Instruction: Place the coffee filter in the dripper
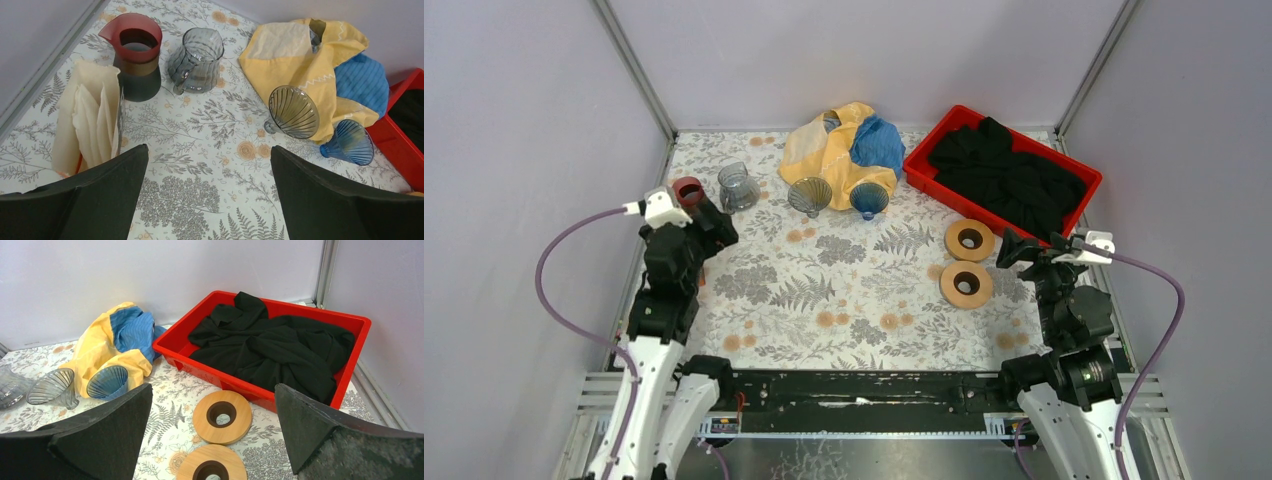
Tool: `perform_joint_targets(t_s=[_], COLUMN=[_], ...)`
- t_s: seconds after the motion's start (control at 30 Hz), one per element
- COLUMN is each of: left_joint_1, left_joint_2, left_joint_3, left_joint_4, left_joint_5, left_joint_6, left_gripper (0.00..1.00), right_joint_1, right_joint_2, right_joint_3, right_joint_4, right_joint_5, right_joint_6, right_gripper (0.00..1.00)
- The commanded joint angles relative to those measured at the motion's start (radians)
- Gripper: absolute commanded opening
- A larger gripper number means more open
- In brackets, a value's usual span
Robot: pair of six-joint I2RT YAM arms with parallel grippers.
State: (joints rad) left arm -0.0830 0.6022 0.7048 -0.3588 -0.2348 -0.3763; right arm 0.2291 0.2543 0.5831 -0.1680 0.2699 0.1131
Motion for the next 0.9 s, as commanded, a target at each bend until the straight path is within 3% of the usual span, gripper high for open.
perform_joint_targets(t_s=[0.0, 0.23, 0.53, 0.87], left_joint_1=[0.006, 0.036, 0.223, 0.379], left_joint_2=[0.119, 0.362, 0.64, 0.854], left_joint_3=[0.103, 0.26, 0.454, 0.564], left_joint_4=[0.038, 0.049, -0.014, -0.034], left_joint_5=[0.008, -0.026, 0.038, 0.113], left_joint_6=[-0.011, 0.018, -0.012, -0.049], left_gripper=[1.0, 1.0, 1.0, 1.0], right_joint_1=[0.007, 0.025, 0.035, 0.046], right_joint_2=[-0.02, -0.053, -0.079, -0.097], right_joint_3=[-0.006, -0.019, -0.032, -0.039], right_joint_4=[0.06, 0.072, 0.085, 0.089], right_joint_5=[-0.004, 0.008, 0.015, 0.017], right_joint_6=[0.006, -0.009, -0.022, -0.027], right_gripper=[0.99, 0.99, 0.99, 0.99])
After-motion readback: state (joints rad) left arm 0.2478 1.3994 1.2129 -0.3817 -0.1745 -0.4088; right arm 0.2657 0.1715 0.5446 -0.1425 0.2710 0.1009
